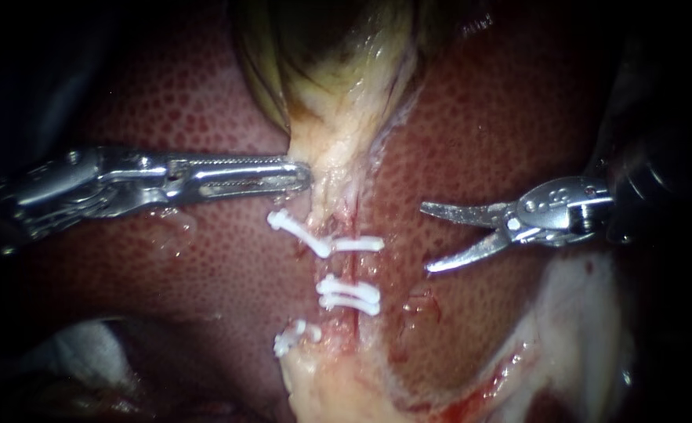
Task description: Go to the cutting position right tube
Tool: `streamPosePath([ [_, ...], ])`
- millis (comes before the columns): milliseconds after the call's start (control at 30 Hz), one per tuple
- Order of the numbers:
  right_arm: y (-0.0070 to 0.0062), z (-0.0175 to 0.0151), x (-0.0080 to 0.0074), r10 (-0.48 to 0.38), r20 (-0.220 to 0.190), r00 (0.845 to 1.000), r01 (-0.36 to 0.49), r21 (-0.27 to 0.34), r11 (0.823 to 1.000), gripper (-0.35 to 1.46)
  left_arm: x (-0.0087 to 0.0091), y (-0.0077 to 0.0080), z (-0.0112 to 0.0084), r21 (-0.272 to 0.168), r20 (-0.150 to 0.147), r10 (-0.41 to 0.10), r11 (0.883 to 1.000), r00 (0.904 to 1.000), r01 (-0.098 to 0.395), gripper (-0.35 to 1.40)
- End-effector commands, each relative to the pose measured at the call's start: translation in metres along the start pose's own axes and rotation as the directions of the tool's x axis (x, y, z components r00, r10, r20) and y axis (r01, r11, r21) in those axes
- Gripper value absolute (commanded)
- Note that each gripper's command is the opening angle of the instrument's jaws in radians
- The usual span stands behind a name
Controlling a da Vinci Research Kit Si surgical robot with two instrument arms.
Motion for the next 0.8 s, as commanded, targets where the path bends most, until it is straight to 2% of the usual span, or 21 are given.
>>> streamPosePath([
  [33,0.0,0.0,0.0,0.0,0.0,1.0,0.0,0.0,1.0,1.43,0.0002,0.0,-0.0003,-0.002,0.0,-0.001,1.0,1.0,0.001,-0.35],
  [100,0.0,0.0,0.0,0.0,0.0,1.0,0.0,0.0,1.0,1.43,0.0008,-0.0002,-0.001,-0.012,0.003,-0.003,1.0,1.0,0.003,-0.35],
  [233,0.0,0.0,-0.0001,0.0,0.0,1.0,0.0,0.0,1.0,1.43,0.0033,-0.0007,-0.004,0.009,0.001,-0.018,1.0,0.9998,0.018,-0.35],
  [300,0.0,0.0,-0.0001,-0.001,0.0,1.0,0.001,0.0,1.0,1.43,0.0049,-0.0008,-0.0059,0.019,-0.018,-0.034,0.999,0.9993,0.035,-0.35],
  [467,0.0,0.0,-0.0001,-0.001,0.0,1.0,0.001,0.0,1.0,1.43,0.0077,-0.0002,-0.0098,0.033,-0.057,-0.015,0.999,0.9983,0.017,-0.35],
  [567,0.0,0.0,-0.0001,-0.001,0.0,1.0,0.001,0.0,1.0,1.43,0.0083,0.0005,-0.0106,0.033,-0.065,-0.008,0.999,0.9979,0.01,-0.35],
  [800,0.0,0.0001,-0.0002,-0.001,0.0,1.0,0.001,0.0,1.0,1.43,0.0082,0.0008,-0.0106,0.036,-0.068,-0.007,0.999,0.9976,0.01,-0.35],
])
